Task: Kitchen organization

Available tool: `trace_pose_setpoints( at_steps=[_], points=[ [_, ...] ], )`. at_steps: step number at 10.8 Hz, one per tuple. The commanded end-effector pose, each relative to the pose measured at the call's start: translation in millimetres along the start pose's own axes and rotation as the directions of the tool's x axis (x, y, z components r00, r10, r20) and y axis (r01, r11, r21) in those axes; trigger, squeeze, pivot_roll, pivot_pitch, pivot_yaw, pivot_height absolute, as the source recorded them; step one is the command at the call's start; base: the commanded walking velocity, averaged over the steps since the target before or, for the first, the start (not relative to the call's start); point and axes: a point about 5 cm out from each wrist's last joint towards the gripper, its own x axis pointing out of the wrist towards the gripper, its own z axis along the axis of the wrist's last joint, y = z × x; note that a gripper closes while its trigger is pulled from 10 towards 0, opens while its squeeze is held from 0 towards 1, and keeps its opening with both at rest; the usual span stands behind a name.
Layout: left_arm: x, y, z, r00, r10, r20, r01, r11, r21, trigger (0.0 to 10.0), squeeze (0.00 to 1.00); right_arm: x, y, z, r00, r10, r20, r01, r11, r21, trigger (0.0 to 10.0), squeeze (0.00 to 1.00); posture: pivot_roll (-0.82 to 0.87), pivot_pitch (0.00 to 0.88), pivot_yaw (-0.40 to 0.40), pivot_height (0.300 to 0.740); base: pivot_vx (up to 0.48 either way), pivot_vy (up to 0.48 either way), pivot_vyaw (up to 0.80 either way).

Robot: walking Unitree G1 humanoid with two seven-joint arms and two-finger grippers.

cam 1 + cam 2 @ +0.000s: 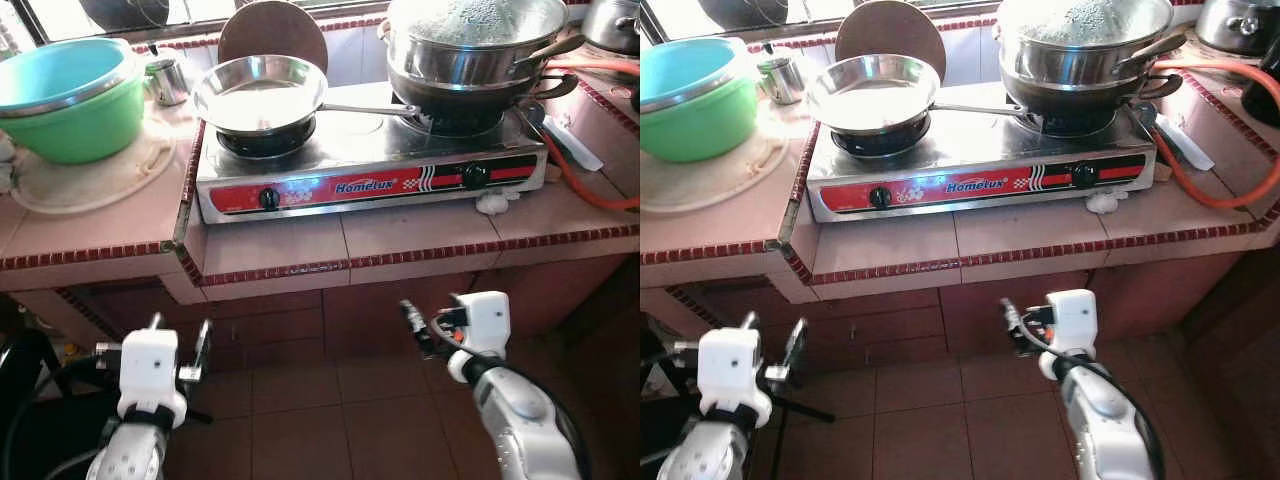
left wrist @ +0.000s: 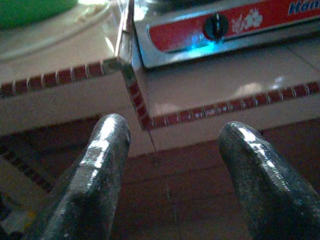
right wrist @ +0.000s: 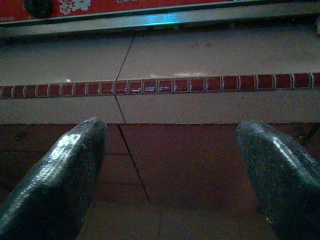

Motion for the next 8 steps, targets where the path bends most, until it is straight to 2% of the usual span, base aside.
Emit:
trace_pose_setpoints(
  at_steps=[1,3,5,7,8],
  points=[
    [2.5,3.5,3.6,0.999,0.034,0.013,-0.035,0.999,0.026,10.0,0.0,3.1,10.1,7.9,0.999,0.028,0.023,-0.028,0.999,-0.021,10.0,0.0,-0.09,0.11,0.068,0.74,0.0,0.0,0.0],
    [7.4,3.2,10.2,0.998,0.048,0.033,-0.047,0.999,-0.008,10.0,0.0,8.3,12.2,14.3,0.999,0.018,0.033,-0.018,1.0,-0.008,10.0,0.0,-0.09,0.124,0.067,0.74,0.0,0.0,0.0],
    [16.1,-0.8,11.7,0.996,0.071,0.055,-0.071,0.997,0.003,10.0,0.0,13.1,15.7,18.2,0.999,0.011,0.045,-0.011,1.0,0.002,10.0,0.0,-0.08,0.119,0.061,0.74,0.0,0.0,0.0],
    [21.8,-3.4,13.5,0.996,0.07,0.054,-0.069,0.997,-0.03,10.0,0.0,17.3,18.4,20.6,0.999,0.025,0.046,-0.024,1.0,-0.008,10.0,0.0,-0.08,0.116,0.056,0.74,0.0,0.0,-0.8],
    [22.2,-2.4,11.8,0.996,0.081,0.035,-0.08,0.997,-0.014,10.0,0.0,18.8,18.0,21.1,0.999,0.025,0.045,-0.024,1.0,-0.008,10.0,0.0,-0.08,0.116,0.055,0.74,0.0,0.0,-0.8]
  ],
)
